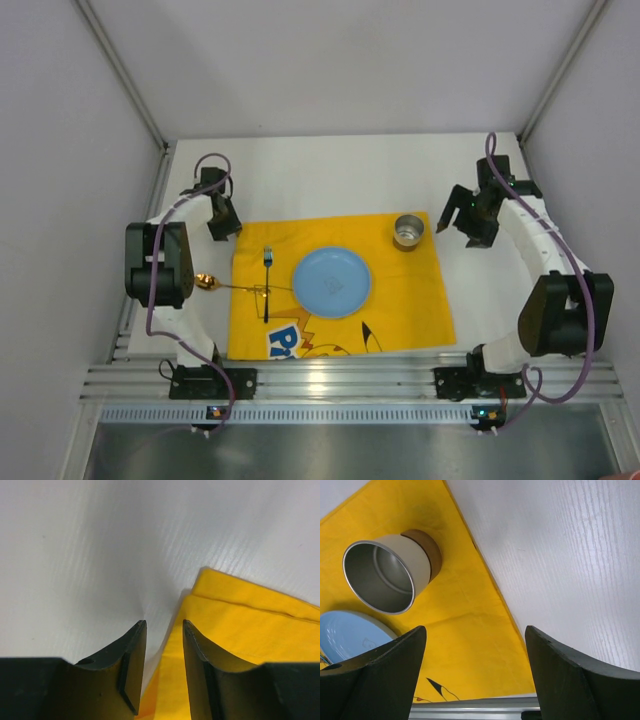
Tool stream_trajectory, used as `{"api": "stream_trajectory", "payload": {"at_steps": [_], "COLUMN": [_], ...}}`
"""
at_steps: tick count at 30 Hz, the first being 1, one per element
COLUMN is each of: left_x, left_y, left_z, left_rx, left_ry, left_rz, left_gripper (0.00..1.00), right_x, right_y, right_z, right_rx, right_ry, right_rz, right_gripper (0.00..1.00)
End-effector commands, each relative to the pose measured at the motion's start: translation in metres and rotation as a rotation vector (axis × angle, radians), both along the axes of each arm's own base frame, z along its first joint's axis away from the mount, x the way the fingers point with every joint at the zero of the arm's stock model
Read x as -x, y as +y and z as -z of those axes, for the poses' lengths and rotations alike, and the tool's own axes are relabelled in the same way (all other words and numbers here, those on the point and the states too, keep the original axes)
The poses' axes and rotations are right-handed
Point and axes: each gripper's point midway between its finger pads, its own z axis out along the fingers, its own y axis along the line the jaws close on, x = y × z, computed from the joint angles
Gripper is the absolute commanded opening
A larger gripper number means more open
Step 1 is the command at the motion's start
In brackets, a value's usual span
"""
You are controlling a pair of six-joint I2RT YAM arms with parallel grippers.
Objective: Set the dinner table for one person
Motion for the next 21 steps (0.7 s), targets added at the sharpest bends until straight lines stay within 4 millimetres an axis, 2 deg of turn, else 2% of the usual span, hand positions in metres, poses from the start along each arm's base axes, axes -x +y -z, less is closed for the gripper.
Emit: {"api": "stream_trajectory", "payload": {"at_steps": [1, 5, 8, 14, 15, 21], "left_x": [-0.014, -0.021, -0.019, -0.015, -0.015, -0.020], "left_y": [-0.016, -0.030, -0.025, -0.020, -0.021, -0.021], "left_z": [-0.006, -0.012, -0.004, 0.017, 0.017, 0.012], "left_rx": [0.069, 0.135, 0.109, 0.088, 0.090, 0.092], "left_ry": [-0.089, -0.147, -0.121, -0.065, -0.065, -0.074], "left_rz": [0.061, 0.112, 0.107, 0.100, 0.101, 0.097], "left_gripper": [0.40, 0.40, 0.38, 0.20, 0.14, 0.04], "right_x": [-0.015, -0.017, -0.019, -0.024, -0.024, -0.024], "right_y": [-0.005, -0.006, -0.006, -0.008, -0.008, -0.009], "right_z": [-0.011, -0.008, -0.006, -0.006, -0.006, -0.002], "right_rx": [0.015, 0.018, 0.020, 0.025, 0.027, 0.031], "right_ry": [-0.045, -0.034, -0.028, -0.024, -0.022, -0.006], "right_rz": [0.004, 0.008, 0.015, 0.024, 0.023, 0.030], "right_gripper": [0.80, 0.80, 0.80, 0.80, 0.79, 0.79]}}
